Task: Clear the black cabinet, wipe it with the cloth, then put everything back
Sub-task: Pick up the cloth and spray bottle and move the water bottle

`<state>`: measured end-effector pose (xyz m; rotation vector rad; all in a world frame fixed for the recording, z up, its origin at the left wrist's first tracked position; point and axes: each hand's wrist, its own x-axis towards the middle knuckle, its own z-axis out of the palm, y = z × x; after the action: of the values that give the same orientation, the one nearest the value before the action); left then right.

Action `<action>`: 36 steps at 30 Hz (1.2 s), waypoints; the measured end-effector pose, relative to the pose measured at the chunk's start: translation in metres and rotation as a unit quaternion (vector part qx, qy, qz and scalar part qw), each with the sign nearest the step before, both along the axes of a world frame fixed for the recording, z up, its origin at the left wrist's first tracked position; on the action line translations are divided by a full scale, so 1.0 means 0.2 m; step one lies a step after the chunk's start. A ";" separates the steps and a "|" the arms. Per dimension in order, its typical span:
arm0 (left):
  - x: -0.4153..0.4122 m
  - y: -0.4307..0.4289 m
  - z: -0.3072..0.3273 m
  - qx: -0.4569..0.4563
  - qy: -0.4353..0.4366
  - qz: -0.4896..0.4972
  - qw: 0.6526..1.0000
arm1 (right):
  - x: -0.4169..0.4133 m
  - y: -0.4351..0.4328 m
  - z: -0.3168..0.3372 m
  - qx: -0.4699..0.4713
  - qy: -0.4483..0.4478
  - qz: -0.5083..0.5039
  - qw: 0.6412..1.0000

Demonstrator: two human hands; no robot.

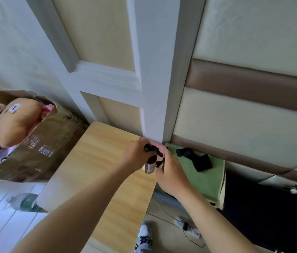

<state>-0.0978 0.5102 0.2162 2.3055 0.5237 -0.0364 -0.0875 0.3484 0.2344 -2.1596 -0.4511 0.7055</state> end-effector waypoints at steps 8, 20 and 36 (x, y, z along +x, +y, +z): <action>0.30 0.57 -0.23 0.000 0.010 0.033 0.999 | 0.06 0.30 -0.19 -0.084 0.081 -0.037 0.993; 0.57 0.90 -0.74 -0.034 0.043 0.073 0.996 | 0.13 0.50 -0.53 -0.110 0.133 -0.052 0.984; 0.74 1.03 -0.96 -0.037 0.051 0.038 0.997 | 0.33 0.76 -0.68 -0.123 0.118 -0.043 0.984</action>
<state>0.0503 0.7155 0.0238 2.2186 0.6506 -0.1348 -0.0224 0.5011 0.0983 -2.2696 -0.1506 0.9984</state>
